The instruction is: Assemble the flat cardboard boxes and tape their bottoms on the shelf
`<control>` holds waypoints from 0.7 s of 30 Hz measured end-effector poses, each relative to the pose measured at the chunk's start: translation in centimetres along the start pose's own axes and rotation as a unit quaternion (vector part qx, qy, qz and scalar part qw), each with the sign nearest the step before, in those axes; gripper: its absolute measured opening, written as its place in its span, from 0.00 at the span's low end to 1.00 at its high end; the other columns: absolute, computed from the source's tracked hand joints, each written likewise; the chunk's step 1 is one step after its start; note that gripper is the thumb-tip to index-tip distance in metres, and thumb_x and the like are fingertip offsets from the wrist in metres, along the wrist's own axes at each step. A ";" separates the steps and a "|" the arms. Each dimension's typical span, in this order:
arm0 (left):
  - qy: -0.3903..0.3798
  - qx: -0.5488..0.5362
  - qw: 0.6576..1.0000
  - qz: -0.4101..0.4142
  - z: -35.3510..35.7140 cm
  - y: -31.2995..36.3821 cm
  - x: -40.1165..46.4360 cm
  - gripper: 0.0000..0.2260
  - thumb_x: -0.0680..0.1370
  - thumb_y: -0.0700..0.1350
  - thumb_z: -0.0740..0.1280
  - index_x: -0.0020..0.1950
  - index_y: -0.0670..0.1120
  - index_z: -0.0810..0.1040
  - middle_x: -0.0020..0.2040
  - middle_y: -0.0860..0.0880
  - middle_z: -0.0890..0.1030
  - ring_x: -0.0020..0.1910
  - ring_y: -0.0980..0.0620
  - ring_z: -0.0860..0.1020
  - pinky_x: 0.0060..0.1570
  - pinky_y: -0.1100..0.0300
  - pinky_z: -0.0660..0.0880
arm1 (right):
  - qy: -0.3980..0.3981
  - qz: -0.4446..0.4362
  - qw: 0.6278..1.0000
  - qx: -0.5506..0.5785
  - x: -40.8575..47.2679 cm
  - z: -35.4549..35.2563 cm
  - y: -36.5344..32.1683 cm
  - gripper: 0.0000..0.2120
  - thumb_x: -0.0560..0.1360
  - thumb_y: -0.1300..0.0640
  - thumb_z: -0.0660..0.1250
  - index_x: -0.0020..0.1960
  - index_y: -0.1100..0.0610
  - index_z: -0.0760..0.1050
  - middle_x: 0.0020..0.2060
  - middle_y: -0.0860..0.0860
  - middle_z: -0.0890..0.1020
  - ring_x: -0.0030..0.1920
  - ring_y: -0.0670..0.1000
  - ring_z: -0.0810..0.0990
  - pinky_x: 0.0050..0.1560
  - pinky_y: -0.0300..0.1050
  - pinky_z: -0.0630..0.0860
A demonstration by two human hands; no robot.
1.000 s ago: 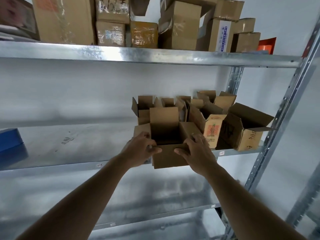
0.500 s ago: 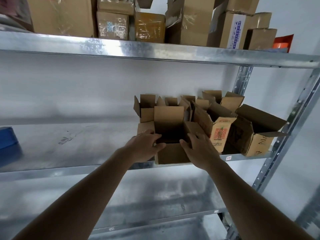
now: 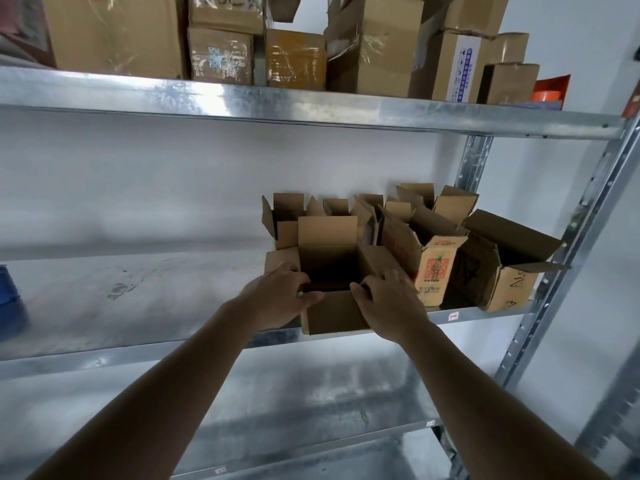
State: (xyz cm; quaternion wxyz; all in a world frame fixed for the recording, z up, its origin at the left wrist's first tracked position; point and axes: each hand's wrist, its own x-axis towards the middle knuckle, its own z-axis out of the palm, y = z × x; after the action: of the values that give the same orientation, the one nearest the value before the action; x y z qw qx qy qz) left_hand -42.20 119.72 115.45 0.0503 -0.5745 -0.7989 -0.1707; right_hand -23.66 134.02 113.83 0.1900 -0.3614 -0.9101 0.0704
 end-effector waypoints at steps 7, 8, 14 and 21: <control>0.010 0.016 1.000 -0.005 0.4 -1.0 0.4 0.22 0.83 0.63 0.58 0.70 0.52 0.76 0.69 0.51 0.76 0.61 0.49 0.79 0.59 0.53 0.81 | -0.006 -0.014 1.000 0.020 1.5 0.6 -0.3 0.24 0.85 0.37 0.48 0.69 0.47 0.73 0.77 0.55 0.68 0.79 0.61 0.62 0.80 0.63 0.59; 0.013 0.019 1.000 -0.005 0.5 -1.0 0.4 0.22 0.83 0.63 0.57 0.71 0.52 0.76 0.70 0.51 0.75 0.62 0.49 0.79 0.60 0.52 0.81 | -0.008 -0.013 1.000 0.019 1.6 0.7 -0.4 0.24 0.85 0.37 0.48 0.70 0.47 0.73 0.78 0.56 0.67 0.80 0.61 0.61 0.80 0.63 0.57; 0.006 0.048 0.999 -0.002 0.5 -1.0 0.9 0.24 0.84 0.63 0.56 0.74 0.52 0.73 0.72 0.51 0.74 0.67 0.46 0.77 0.64 0.50 0.79 | -0.004 -0.004 1.000 0.000 2.6 1.1 -0.5 0.28 0.83 0.35 0.44 0.73 0.47 0.70 0.79 0.56 0.65 0.81 0.61 0.59 0.81 0.63 0.53; 0.003 0.053 0.999 -0.011 -2.1 -0.6 1.2 0.21 0.84 0.62 0.59 0.69 0.51 0.76 0.63 0.52 0.81 0.56 0.50 0.80 0.56 0.54 0.80 | 0.004 -0.039 0.999 -0.019 3.2 -1.0 -2.0 0.20 0.85 0.39 0.53 0.64 0.49 0.76 0.68 0.53 0.78 0.72 0.59 0.72 0.77 0.63 0.63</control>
State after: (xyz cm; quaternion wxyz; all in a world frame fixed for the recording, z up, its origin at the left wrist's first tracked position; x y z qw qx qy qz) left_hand -43.38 119.99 117.61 0.0809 -0.5619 -0.8129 -0.1304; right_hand -26.66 134.69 116.20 0.1895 -0.3299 -0.9238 0.0437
